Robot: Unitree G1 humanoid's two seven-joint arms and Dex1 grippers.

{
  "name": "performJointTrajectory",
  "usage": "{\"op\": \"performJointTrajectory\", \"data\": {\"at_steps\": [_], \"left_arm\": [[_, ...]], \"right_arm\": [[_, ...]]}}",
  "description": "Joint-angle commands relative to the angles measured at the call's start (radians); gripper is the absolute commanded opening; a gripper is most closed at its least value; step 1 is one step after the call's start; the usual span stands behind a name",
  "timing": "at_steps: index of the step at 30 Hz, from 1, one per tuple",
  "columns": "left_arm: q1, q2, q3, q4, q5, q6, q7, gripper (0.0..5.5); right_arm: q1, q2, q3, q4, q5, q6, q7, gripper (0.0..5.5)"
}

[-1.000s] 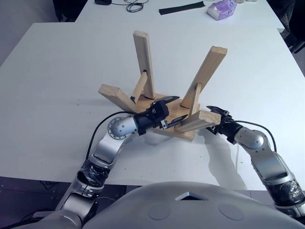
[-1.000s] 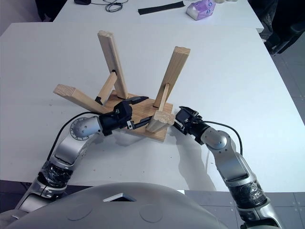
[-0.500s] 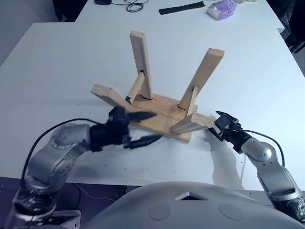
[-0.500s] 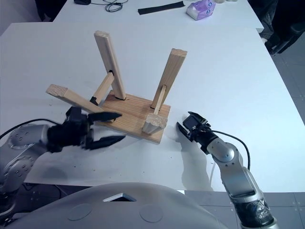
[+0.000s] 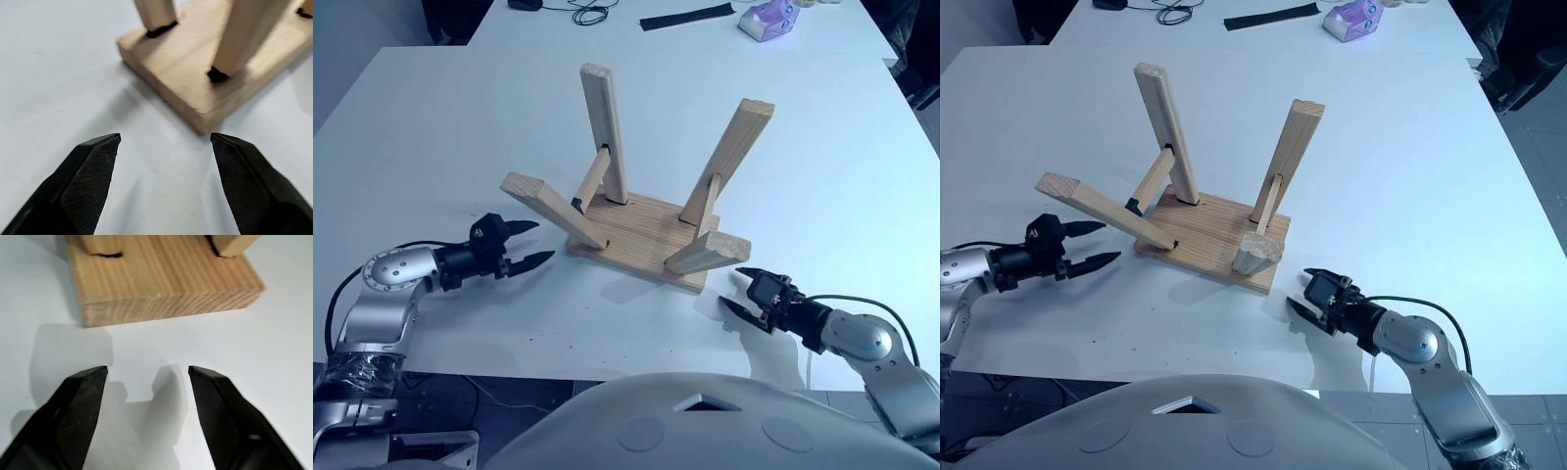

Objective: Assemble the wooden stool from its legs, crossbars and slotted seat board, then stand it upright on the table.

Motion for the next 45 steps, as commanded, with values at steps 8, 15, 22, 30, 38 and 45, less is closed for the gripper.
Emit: {"op": "performJointTrajectory", "data": {"at_steps": [8,15,22,30,38,45], "left_arm": [[-0.08,-0.049,-0.103,0.168,0.136,-0.168,-0.031,3.43],[-0.097,-0.062,-0.13,0.29,0.184,-0.255,-0.022,3.43],[-0.074,-0.097,-0.197,0.293,0.199,-0.28,-0.035,3.43],[0.004,-0.106,-0.249,0.199,0.197,-0.257,-0.024,3.43],[0.034,-0.123,-0.276,0.139,0.172,-0.194,-0.005,3.43],[0.051,-0.116,-0.279,0.091,0.146,-0.155,-0.01,3.43]], "right_arm": [[-0.021,0.017,0.058,-0.005,-0.004,0.023,-0.01,3.1],[-0.032,0.06,0.136,-0.012,-0.018,0.049,-0.048,3.1],[-0.054,0.106,0.141,0.031,-0.048,0.056,-0.129,3.1],[-0.074,0.126,0.144,0.059,-0.058,0.058,-0.166,3.1],[-0.097,0.158,0.175,0.09,-0.054,0.05,-0.186,3.1],[-0.101,0.171,0.165,0.101,-0.047,0.042,-0.196,3.1]]}}
